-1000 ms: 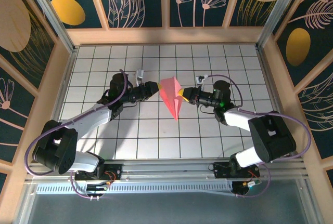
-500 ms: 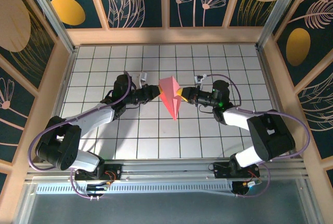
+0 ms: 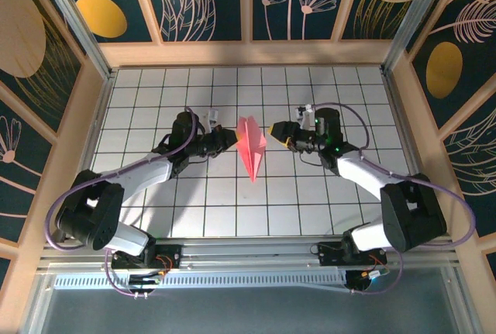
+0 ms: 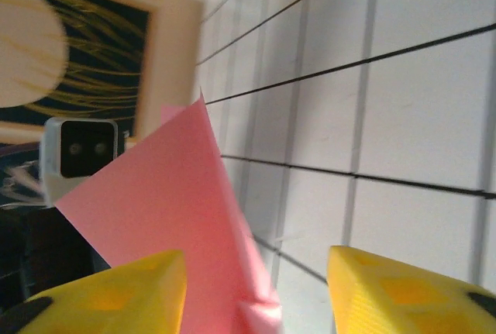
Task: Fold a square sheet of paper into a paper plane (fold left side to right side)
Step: Place the paper plane at the center of the table.
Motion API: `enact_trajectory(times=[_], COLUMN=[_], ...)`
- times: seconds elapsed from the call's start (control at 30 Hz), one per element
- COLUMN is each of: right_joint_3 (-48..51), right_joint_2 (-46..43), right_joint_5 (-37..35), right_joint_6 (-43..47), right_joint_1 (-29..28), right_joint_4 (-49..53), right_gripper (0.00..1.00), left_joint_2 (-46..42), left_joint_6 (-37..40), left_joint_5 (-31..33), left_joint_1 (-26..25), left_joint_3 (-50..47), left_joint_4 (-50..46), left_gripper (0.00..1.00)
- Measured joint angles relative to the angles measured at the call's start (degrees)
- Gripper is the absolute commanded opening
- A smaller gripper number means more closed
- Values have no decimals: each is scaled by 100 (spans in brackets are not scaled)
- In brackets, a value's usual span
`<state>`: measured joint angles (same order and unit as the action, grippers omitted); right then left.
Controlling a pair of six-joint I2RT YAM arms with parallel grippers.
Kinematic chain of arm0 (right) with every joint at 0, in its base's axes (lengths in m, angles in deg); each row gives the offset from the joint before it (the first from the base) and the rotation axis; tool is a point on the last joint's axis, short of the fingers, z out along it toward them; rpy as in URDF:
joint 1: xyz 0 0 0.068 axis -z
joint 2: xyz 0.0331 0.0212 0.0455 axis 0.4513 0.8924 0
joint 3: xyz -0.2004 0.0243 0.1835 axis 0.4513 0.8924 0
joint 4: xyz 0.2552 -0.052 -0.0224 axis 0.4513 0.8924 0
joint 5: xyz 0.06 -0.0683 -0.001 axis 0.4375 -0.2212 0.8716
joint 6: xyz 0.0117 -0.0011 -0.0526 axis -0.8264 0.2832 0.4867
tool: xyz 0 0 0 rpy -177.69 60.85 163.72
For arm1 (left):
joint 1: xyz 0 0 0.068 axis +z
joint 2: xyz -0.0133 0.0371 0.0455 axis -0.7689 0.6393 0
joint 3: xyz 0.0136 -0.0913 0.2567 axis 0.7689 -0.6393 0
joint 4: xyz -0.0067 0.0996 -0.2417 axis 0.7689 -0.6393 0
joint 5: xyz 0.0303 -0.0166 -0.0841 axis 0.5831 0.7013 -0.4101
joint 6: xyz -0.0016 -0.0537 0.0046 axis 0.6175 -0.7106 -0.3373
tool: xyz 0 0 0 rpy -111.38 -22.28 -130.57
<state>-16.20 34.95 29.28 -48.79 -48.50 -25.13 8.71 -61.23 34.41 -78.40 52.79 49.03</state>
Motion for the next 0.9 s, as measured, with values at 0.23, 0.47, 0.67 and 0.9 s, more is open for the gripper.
enact_trajectory(times=[0.23,0.47,0.67,0.9], right_joint_3=[-105,339,393,387], right_joint_2=[-402,-680,-387,103], right_joint_5=[-544,-616,-667,-686], right_joint_6=[852,922,879,857], right_joint_1=[-13,-374,-960,-1285], right_joint_4=[1456,1661,1591,1375], right_gripper=[56,61,65,65], left_joint_2=[634,1032,1340,1484], left_joint_6=[-328,-584,-739,-800], left_joint_5=[9,11,37,98], left_joint_1=[-2,-85,-153,-166], left_joint_3=[-118,-122,-122,-122], left_joint_4=[245,492,527,533], left_gripper=[0,0,0,0])
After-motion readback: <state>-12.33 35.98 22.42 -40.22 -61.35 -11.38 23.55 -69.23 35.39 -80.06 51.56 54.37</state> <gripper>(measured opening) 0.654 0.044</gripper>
